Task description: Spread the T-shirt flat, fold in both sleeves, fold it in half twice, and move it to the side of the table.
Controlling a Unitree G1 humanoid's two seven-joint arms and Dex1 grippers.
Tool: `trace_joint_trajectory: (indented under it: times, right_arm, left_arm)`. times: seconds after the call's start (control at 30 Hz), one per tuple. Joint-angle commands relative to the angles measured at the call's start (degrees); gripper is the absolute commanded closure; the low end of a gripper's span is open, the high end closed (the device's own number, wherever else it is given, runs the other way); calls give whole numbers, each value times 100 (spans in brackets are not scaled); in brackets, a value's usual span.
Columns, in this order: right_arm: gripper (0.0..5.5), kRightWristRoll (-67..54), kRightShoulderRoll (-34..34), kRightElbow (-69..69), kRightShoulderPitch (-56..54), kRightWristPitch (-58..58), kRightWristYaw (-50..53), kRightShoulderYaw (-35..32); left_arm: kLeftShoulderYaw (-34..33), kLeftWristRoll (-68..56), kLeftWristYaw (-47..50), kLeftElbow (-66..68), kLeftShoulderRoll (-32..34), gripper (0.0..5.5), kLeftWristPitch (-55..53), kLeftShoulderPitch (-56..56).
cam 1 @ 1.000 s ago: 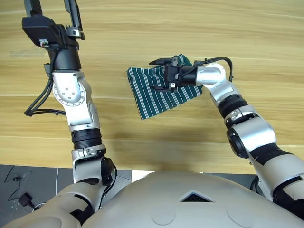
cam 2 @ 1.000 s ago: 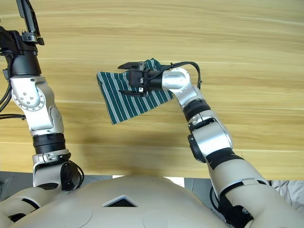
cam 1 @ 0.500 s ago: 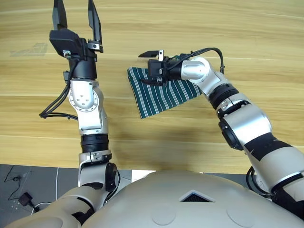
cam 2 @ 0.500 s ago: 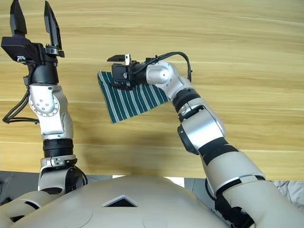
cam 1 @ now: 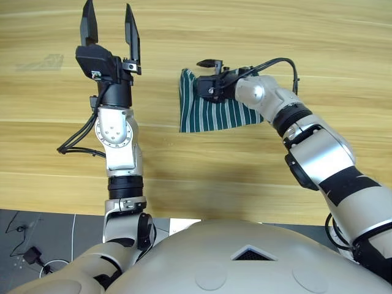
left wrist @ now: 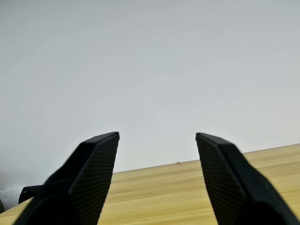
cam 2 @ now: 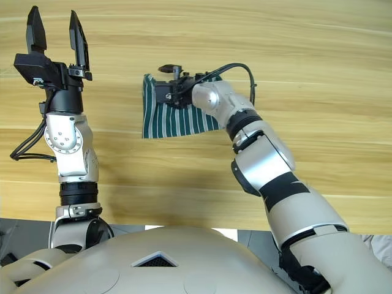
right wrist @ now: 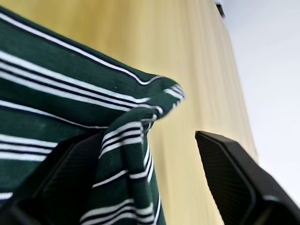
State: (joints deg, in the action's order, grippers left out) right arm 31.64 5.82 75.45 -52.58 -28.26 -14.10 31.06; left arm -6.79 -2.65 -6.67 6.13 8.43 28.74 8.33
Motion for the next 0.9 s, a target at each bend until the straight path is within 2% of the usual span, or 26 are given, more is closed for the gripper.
trace_joint_trajectory:
  times: [0.03,0.27,0.37,0.53,0.7,0.8,0.9]
  right_arm:
    - [187,-392,1055,339,560,963,511,-677]
    - [187,-2381,2616,270,1587,1580,1670,-3175]
    - [187,-3018,2848,202,2104,1584,2188,-4023]
    - [187,-3102,2753,6,2335,1126,2842,-4337]
    - [187,-3118,2761,-587,2031,-692,2915,-4474]
    - [187,-2971,2696,-1614,1990,-2055,3140,-4495]
    - [187,-3010,2239,-3292,2239,-2572,3142,-4431]
  left_arm:
    - [-26,-47,18,-36,-1,247,-20,-57]
    - [-15,-57,57,-210,-61,247,-130,-230]
    - [0,10,118,-223,-100,247,-143,-294]
    - [118,136,136,-169,-119,247,-126,-322]
    - [157,148,150,-131,-129,247,-103,-348]
    - [191,196,168,-129,-148,247,-57,-332]
    - [168,307,340,-228,-222,247,-45,-190]
